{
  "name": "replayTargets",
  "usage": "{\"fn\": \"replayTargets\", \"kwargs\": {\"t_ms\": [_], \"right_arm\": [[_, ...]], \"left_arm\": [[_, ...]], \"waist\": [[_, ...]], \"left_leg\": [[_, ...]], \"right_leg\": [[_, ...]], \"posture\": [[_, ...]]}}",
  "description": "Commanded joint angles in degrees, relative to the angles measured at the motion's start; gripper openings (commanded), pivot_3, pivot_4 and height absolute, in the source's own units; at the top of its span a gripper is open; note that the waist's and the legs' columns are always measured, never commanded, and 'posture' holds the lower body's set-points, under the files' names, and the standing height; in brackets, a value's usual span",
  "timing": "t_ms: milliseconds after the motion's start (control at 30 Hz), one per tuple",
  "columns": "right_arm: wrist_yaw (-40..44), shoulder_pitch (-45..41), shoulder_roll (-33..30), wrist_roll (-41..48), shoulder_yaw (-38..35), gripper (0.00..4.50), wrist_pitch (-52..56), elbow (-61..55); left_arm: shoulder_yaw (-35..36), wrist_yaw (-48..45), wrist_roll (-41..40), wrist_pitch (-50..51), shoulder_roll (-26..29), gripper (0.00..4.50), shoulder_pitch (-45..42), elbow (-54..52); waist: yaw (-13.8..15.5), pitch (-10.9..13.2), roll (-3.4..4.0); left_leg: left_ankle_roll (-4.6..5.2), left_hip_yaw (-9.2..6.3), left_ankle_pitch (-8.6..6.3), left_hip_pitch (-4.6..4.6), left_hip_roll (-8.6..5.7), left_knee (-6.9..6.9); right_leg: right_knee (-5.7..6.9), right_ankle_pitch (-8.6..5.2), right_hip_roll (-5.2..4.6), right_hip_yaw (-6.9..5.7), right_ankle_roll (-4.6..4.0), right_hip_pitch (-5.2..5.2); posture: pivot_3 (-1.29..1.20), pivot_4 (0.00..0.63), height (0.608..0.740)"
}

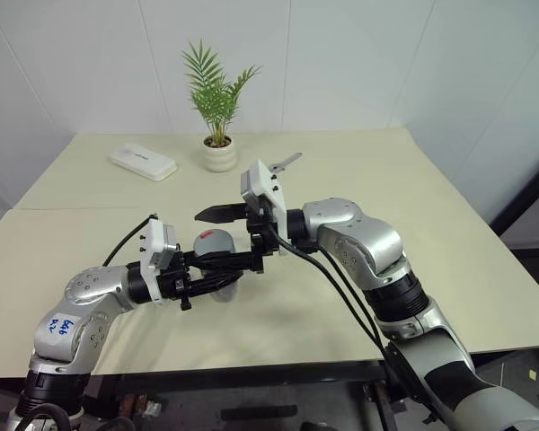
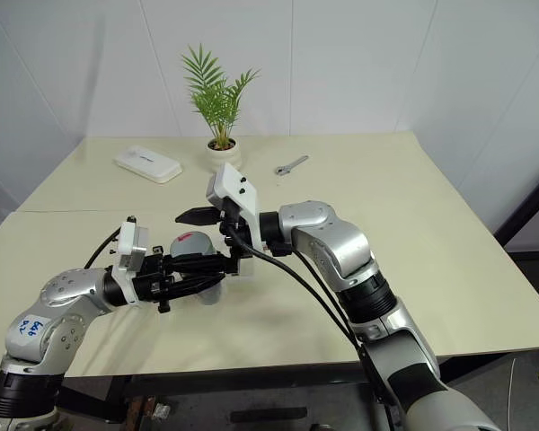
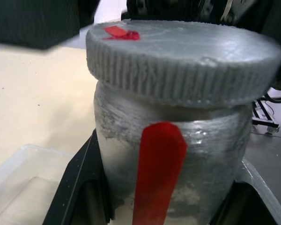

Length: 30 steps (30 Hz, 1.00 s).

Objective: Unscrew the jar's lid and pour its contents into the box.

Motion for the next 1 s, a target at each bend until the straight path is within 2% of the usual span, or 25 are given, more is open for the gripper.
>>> {"fn": "replayTargets", "kwargs": {"t_ms": [33, 500, 1000], "right_arm": [[-0.2, -1.5, 0.3, -0.2, -0.7, 4.48, -0.3, -0.5], [3.4, -0.1, -2.7, 0.8, -2.8, 4.48, -1.0, -0.3], [4.7, 0.3, -1.4, 3.0, -2.5, 4.48, -0.5, -2.6]], "left_arm": [[0.3, -0.3, -0.4, -1.2, 0.0, 1.93, -0.8, -0.8], [0.7, -0.3, -0.2, -1.8, 0.0, 1.93, -0.2, -0.8], [1.5, -0.2, -0.8, -1.5, 0.4, 1.93, 0.4, -1.6]], "waist": [[0.0, 0.0, 0.0], [0.0, 0.0, 0.0], [0.0, 0.0, 0.0]], "left_leg": [[0.0, 0.0, 0.0, 0.0, 0.0, 0.0], [0.0, 0.0, 0.0, 0.0, 0.0, 0.0], [0.0, 0.0, 0.0, 0.0, 0.0, 0.0]], "right_leg": [[0.0, 0.0, 0.0, 0.0, 0.0, 0.0], [0.0, 0.0, 0.0, 0.0, 0.0, 0.0], [0.0, 0.0, 0.0, 0.0, 0.0, 0.0]], "posture": [[0.0, 0.15, 0.74], [0.0, 0.15, 0.74], [0.0, 0.15, 0.74]]}}
